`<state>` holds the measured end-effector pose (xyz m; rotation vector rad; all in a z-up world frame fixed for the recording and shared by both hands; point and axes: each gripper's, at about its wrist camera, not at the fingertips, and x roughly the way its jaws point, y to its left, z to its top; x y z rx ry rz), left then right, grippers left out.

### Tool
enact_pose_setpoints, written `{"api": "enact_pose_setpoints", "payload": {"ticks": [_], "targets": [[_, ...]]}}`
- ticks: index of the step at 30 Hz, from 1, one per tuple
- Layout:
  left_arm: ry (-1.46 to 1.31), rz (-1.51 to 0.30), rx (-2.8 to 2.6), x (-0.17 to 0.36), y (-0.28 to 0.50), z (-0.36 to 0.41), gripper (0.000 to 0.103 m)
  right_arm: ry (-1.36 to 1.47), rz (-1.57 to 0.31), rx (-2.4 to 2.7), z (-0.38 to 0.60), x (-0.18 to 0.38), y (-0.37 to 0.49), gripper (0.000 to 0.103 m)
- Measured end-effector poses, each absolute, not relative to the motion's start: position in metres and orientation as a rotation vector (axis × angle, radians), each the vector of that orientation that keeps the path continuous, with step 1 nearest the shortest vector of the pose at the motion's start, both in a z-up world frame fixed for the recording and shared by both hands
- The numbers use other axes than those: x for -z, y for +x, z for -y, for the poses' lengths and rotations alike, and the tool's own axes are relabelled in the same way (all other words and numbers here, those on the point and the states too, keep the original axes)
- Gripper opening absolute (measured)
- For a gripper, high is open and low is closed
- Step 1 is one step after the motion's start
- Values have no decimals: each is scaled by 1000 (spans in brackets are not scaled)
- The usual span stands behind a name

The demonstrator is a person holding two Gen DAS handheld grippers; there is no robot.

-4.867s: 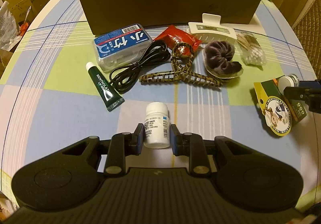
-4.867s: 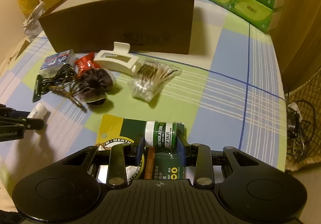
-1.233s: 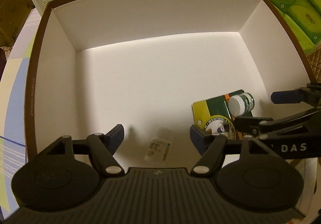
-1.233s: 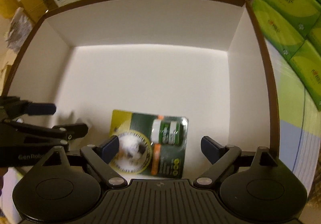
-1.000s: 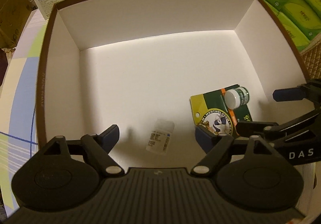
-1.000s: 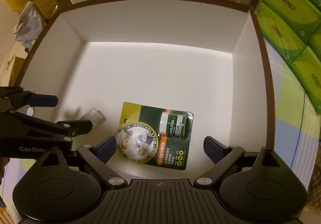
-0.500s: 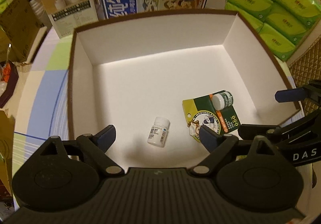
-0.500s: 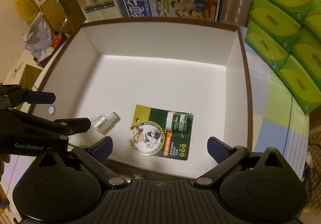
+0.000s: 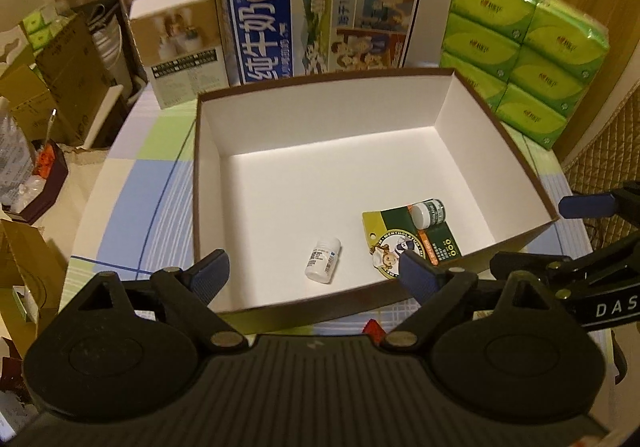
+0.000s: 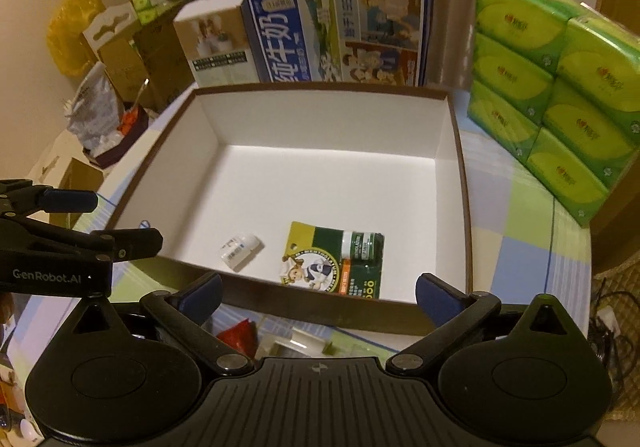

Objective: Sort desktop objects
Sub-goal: 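Withdraw both tools from the box back toward the remaining items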

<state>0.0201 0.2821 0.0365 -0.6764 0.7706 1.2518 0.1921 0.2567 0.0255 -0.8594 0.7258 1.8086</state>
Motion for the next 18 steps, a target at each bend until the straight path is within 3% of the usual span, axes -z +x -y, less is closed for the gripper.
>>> {"api": "enact_pose_setpoints", "payload": {"ticks": [18], "targets": [[-619, -681, -1311, -60, 9, -207, 91, -763, -644, -1846, -195, -44, 208, 101]]}}
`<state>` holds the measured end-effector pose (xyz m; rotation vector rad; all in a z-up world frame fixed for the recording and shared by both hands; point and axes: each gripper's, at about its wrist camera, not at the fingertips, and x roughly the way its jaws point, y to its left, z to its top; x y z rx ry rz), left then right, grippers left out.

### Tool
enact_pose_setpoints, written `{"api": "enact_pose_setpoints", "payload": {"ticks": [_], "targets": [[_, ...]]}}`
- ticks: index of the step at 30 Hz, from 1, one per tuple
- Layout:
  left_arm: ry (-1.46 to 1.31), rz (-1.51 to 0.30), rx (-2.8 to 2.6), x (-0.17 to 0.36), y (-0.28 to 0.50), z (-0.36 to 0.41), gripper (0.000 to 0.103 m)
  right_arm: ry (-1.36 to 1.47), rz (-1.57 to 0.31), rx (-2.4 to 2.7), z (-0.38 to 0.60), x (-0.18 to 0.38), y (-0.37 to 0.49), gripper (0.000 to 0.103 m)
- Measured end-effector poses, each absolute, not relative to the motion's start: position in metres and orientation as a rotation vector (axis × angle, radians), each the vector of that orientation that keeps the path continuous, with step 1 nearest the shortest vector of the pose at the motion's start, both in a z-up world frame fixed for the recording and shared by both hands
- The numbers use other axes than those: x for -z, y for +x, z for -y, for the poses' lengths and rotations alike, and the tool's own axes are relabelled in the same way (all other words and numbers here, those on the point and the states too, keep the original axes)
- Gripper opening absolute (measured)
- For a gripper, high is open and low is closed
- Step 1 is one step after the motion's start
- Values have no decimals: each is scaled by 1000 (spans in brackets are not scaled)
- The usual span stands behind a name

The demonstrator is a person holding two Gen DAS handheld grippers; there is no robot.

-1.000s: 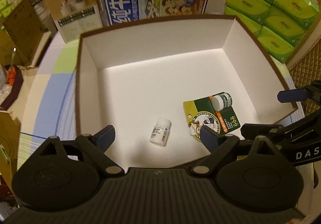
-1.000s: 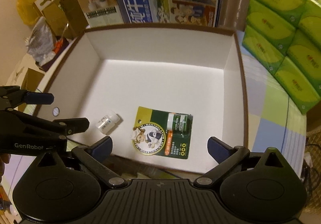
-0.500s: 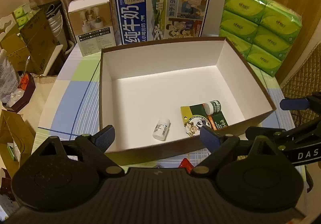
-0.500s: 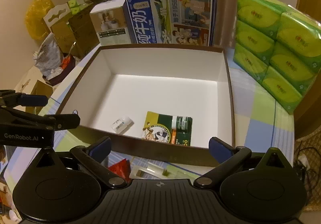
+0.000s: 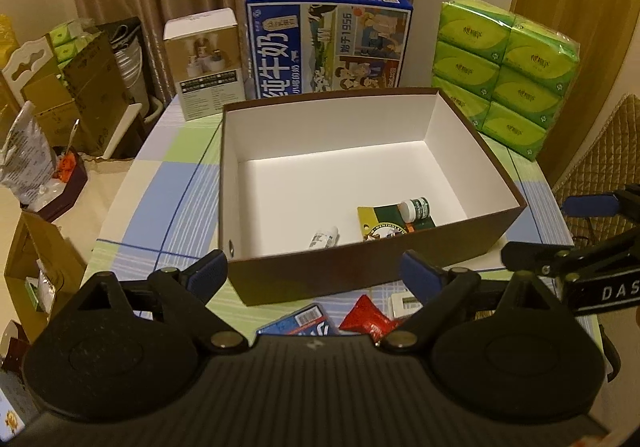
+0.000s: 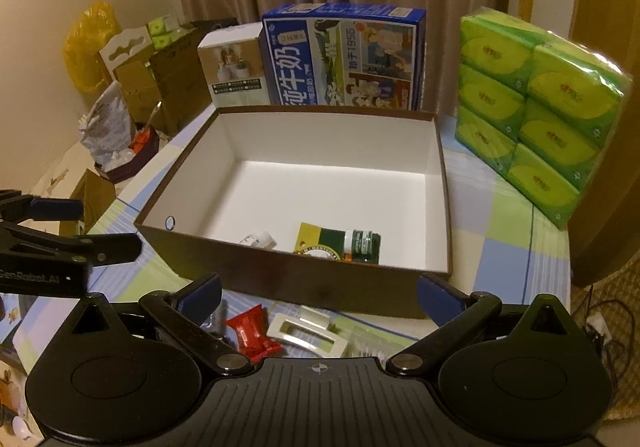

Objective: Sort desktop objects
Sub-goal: 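Withdraw both tools from the box back toward the remaining items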

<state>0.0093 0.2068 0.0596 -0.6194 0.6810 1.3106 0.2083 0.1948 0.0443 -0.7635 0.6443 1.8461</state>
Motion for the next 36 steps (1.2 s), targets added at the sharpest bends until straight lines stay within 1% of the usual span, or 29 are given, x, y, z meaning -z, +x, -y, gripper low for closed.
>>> {"api": "enact_pose_setpoints", "payload": {"ticks": [13, 30, 36], "targets": [[-633, -663, -1340, -54, -2, -160, 92, -733, -660, -1815, -156, -31, 220, 101], [-748, -760, -1330, -1, -9, -133, 92, -799, -757, -1760, -131, 17, 236, 101], [-781, -779, -1322, 10, -12, -131, 92, -819, -772, -1745, -130, 28, 237, 101]]}}
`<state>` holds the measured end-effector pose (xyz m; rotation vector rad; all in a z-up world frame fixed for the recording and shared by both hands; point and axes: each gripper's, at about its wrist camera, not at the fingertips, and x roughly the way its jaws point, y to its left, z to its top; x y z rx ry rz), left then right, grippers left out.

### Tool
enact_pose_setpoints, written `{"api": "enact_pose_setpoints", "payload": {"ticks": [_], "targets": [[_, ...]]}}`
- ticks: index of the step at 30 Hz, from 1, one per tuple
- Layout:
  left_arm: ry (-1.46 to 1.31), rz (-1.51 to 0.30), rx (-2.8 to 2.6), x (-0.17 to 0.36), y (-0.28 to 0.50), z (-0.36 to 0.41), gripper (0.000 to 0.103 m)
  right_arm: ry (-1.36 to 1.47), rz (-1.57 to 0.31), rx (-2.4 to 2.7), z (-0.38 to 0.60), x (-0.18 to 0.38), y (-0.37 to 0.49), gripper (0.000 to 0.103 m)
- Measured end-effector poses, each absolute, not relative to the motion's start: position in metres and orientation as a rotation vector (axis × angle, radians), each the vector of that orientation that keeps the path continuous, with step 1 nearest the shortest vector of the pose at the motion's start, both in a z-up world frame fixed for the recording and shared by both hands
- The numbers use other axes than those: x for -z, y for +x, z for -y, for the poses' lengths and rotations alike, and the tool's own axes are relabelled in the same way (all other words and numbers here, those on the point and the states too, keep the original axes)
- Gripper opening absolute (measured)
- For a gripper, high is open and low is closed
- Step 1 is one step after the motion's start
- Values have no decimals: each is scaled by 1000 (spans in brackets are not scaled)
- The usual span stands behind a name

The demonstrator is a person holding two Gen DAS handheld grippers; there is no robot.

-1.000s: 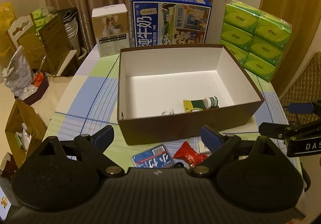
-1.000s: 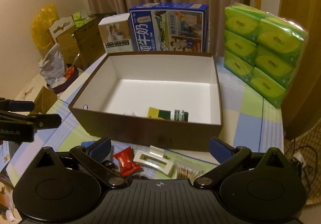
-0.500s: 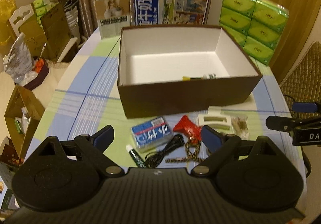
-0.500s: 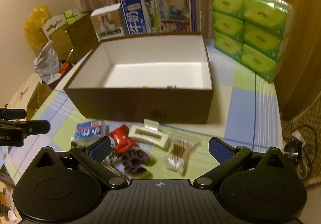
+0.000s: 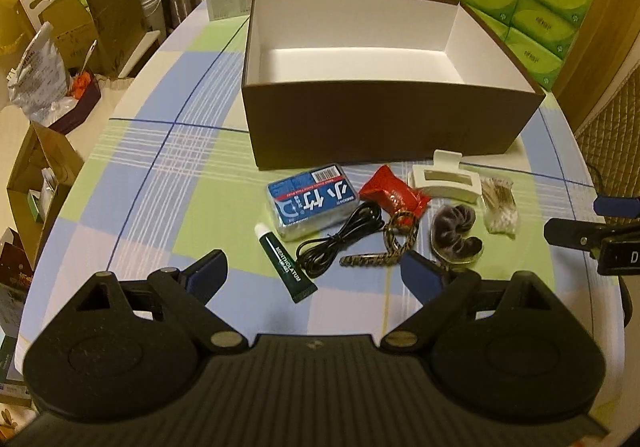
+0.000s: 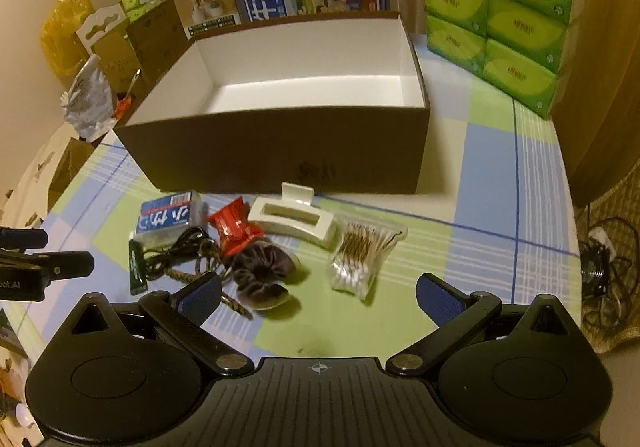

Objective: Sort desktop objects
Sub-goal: 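Withdraw both tools from the box back toward the remaining items, then grasp the green lip balm tube with the left gripper while the right gripper grasps the cotton swab bag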

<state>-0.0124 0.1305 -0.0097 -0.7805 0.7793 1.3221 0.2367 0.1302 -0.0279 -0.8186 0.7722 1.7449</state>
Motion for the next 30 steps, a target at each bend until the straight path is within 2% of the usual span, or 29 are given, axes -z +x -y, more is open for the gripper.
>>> {"api": "enact_pose_setpoints", "payload": {"ticks": [8, 15, 19, 26, 28, 30], "targets": [[-802, -772, -1326, 25, -21, -134, 90, -824, -784, -1730, -129, 44, 239, 101], [-883, -756, -1356, 47, -41, -145, 79, -825, -819, -1679, -132, 60, 246, 101], [-903, -773, -1394, 61, -51, -155, 66, -818, -832, -1655, -135, 64, 251, 101], [-980, -740, -1398, 80, -64, -175, 52, -818, -841, -1611, -139, 70, 257, 101], [-987, -741, -1396, 86, -64, -180, 43, -823, -845, -1600, -139, 72, 259, 101], [-995, -742, -1382, 91, -64, -185, 40, -826, -850, -1590, -140, 75, 260, 101]]}}
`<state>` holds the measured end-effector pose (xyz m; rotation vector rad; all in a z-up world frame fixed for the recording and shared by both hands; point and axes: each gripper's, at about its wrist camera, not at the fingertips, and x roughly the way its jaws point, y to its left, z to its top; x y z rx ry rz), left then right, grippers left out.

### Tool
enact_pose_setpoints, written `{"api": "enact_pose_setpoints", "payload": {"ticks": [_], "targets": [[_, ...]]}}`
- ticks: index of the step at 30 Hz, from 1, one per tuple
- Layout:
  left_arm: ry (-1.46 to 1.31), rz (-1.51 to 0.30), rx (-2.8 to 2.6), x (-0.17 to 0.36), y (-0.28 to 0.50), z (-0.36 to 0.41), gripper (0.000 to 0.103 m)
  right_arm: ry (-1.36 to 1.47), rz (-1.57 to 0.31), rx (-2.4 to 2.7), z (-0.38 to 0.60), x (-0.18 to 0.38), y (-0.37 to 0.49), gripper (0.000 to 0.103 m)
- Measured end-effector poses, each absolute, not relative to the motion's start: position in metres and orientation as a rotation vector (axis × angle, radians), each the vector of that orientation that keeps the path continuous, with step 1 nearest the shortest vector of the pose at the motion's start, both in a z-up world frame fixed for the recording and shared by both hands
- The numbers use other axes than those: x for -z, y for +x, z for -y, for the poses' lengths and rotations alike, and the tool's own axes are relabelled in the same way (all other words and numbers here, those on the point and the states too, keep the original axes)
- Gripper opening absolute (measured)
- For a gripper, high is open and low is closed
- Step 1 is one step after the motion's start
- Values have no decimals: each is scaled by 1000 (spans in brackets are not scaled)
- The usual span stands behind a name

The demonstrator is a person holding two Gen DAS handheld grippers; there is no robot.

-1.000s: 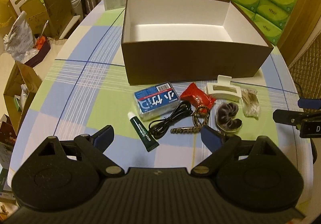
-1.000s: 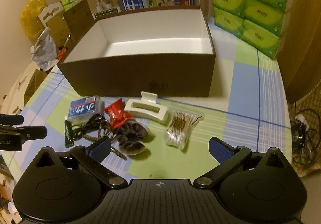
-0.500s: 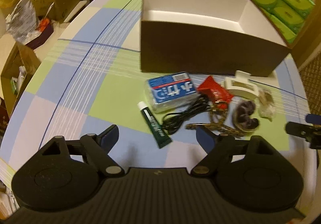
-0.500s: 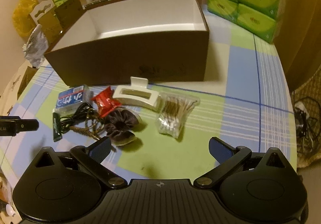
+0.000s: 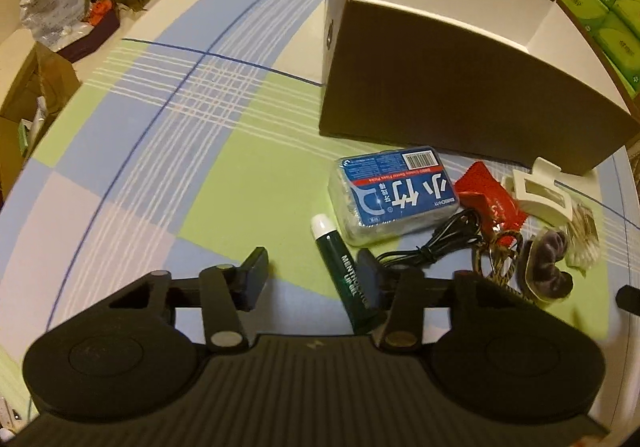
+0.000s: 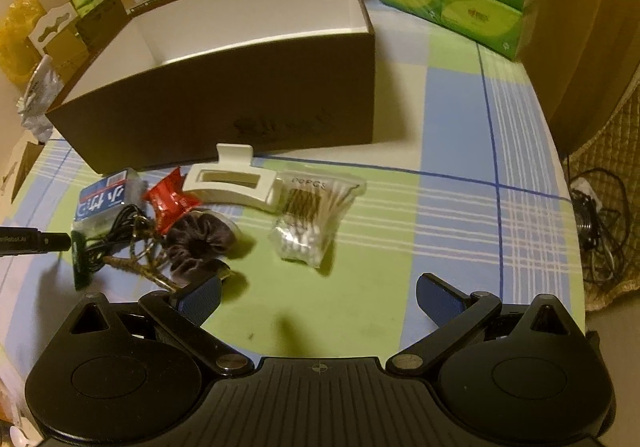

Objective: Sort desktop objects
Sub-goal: 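Grasp the green lip balm tube with the left gripper while the right gripper grasps the cotton swab bag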

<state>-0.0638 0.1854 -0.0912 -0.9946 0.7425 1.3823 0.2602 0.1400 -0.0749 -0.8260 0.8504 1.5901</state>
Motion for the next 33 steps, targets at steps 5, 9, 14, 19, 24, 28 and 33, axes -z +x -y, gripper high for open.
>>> {"api": "enact_pose_setpoints", "payload": {"ticks": [5, 9, 14, 19, 24, 28, 33], "targets": [[-1001, -759, -1354, 103, -62, -192, 34, -831, -864, -1566, -142, 80, 263, 101], [-987, -748, -1318, 107, -58, -195, 17, -841, -868, -1559, -144, 84, 262, 101], [-949, -766, -1307, 107, -61, -194, 16, -851, -849, -1572, -148, 88, 257, 101], [-952, -764, -1339, 107, -78, -193, 16, -856, -793, -1593, -155, 91, 250, 100], [-974, -756, -1372, 106, -93, -195, 15, -839, -787, -1620, -173, 97, 242, 84], [-960, -770, -1380, 106, -94, -197, 15, -831, -808, -1629, -191, 102, 236, 64], [-956, -778, -1384, 107, -94, -202, 15, -902, -802, -1602, -212, 116, 228, 46]]}}
